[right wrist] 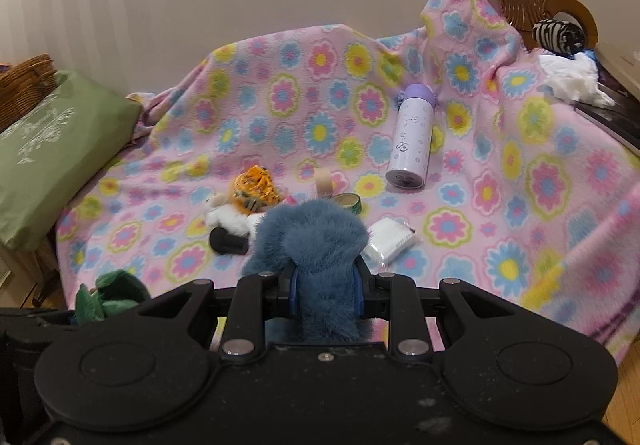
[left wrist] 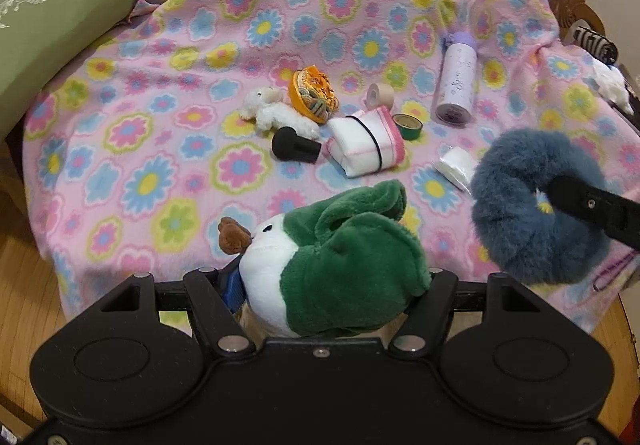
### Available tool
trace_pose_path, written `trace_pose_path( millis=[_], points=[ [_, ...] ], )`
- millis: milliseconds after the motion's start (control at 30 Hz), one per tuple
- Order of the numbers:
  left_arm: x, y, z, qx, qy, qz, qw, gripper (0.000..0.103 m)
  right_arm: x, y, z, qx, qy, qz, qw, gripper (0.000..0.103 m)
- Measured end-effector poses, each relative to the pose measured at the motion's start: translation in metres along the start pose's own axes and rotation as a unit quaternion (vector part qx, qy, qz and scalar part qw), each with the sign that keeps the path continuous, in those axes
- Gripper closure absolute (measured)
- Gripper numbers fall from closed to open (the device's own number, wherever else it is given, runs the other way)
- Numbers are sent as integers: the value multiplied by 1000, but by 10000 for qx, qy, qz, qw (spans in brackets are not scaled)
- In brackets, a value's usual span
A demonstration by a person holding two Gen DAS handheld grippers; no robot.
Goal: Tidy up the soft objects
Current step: 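Carry plush and scrunchie to the basket and open both tools inside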
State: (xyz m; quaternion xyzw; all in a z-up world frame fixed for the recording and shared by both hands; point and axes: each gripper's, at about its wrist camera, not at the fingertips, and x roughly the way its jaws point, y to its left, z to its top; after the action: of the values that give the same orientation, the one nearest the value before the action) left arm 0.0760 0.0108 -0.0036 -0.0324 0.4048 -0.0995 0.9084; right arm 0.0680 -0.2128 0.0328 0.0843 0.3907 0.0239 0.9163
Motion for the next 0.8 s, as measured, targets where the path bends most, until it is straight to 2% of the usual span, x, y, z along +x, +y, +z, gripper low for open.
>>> trace_pose_path(
  millis=[467,800],
  points=[
    [-38,-14,-45,-25,-170,174,9997,39,-65,11,-54,-201,-197,237,9993,79],
    [-25,-4,-54,-240,209,226,9992,38,-65,14,-56,-180,-1,171,9997,78]
  ],
)
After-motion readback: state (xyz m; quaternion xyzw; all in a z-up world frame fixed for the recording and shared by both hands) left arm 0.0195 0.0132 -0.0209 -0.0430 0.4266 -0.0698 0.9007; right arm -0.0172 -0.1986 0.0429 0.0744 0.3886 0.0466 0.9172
